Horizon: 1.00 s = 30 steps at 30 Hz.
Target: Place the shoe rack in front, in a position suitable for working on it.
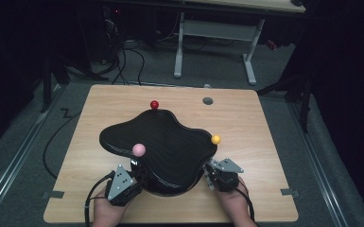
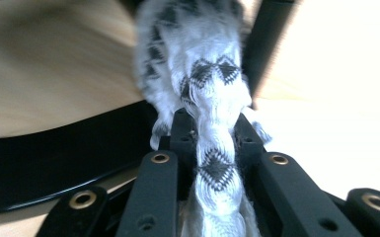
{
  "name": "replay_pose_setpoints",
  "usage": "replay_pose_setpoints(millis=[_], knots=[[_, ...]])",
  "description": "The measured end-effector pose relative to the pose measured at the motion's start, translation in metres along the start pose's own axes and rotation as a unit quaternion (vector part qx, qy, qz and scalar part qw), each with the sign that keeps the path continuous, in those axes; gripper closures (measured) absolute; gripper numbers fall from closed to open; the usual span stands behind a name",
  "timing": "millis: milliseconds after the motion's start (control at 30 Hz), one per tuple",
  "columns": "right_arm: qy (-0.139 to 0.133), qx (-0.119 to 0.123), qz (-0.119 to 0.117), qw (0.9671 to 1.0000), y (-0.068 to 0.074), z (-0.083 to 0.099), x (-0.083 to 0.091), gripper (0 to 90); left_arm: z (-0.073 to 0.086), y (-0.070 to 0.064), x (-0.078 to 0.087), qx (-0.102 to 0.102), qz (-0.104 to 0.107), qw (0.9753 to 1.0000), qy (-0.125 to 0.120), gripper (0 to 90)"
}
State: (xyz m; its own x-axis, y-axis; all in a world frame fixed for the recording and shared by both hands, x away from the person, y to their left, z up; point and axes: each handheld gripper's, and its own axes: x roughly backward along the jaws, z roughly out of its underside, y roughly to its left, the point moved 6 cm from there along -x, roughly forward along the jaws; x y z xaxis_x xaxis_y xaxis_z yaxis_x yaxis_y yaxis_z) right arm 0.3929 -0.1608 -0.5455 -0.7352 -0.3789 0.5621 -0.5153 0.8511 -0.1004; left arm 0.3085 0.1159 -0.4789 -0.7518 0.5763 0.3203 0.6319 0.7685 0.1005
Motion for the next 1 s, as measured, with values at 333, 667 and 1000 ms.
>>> replay_pose_setpoints(millis=[333, 667, 1000], knots=[[0.013, -0.001, -0.001, 0.9999, -0.0048, 0.0001, -0.0017, 77.4, 0.0003, 0.0003, -0.0002, 0.0, 0.004, 1.0, -0.002, 74.5], [0.019, -0.004, -0.006, 0.9998, -0.0045, 0.0031, -0.0013, 76.5, 0.0002, 0.0007, -0.0008, 0.001, 0.007, 1.0, -0.003, 74.5], [0.021, 0.006, -0.011, 0.9997, -0.0004, 0.0057, 0.0022, 76.7, -0.0021, -0.0079, -0.0064, -0.002, 0.019, 0.9998, -0.007, 74.5]])
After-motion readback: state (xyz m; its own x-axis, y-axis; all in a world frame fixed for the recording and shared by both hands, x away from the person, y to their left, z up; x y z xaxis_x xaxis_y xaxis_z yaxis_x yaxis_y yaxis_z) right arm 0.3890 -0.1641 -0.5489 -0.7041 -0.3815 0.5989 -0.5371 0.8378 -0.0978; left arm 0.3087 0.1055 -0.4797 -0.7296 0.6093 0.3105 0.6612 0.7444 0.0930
